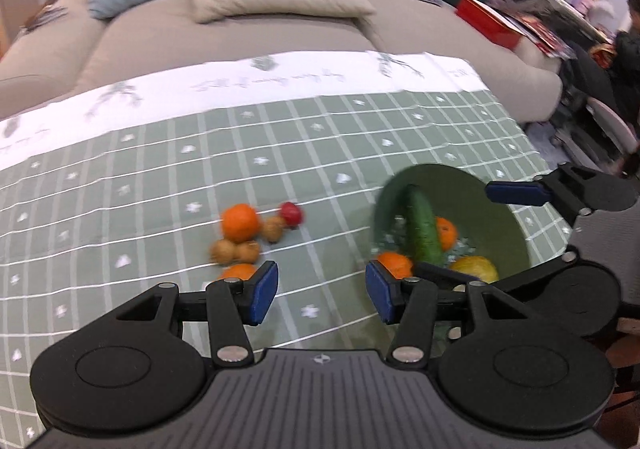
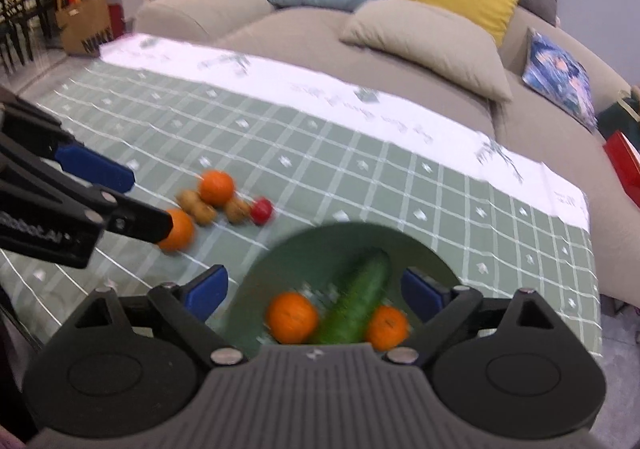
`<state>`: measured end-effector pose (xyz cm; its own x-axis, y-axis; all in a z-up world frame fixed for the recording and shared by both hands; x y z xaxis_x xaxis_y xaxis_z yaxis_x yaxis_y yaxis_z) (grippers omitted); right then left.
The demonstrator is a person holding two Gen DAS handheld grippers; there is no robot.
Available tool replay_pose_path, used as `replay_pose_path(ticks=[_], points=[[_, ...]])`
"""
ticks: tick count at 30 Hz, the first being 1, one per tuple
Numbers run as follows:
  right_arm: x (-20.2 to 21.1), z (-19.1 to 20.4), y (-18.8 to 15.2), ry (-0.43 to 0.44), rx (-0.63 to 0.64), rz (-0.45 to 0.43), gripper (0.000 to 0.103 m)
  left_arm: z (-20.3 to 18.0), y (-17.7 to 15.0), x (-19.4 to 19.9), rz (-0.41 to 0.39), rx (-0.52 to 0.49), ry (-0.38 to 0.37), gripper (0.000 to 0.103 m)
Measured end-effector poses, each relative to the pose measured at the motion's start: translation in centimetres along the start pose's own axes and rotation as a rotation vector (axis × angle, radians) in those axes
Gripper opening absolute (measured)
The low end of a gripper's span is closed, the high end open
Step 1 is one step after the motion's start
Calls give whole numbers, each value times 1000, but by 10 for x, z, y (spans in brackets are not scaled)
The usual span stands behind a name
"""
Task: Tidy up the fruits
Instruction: 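Open both tools to release the oranges and lift away, then move both tools toward the remaining small fruits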
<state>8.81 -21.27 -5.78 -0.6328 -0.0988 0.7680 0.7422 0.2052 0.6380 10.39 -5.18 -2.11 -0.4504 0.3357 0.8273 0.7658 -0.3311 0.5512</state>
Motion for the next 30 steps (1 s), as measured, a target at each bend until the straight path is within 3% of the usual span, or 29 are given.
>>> replay_pose_path(ticks=[7,15,24,30], points=[[-4,37,17,55,71,-39,89,40,-18,11,-19,74,46,60],[-33,70,29,91,134,6,77,70,-31,2,0,111,77,60],[-76,85,37,115,209,90,65,91,-32,-26,47,124,52,60],[-103,85,42,122,243,143,65,98,-28,-48,76,126,17,59]])
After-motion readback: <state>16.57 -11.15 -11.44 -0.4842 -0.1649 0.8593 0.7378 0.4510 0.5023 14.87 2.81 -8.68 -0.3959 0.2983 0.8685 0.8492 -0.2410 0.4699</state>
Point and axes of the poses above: each gripper's, at about its wrist camera, not at the fingertips, and x roughly against the way its jaws point, z to its left, y to its top, the point moved 1 cm from there along -x, roughly the way its jaws point, and after that the axes turned 4 degrees about -x, right-handed, at the moved point
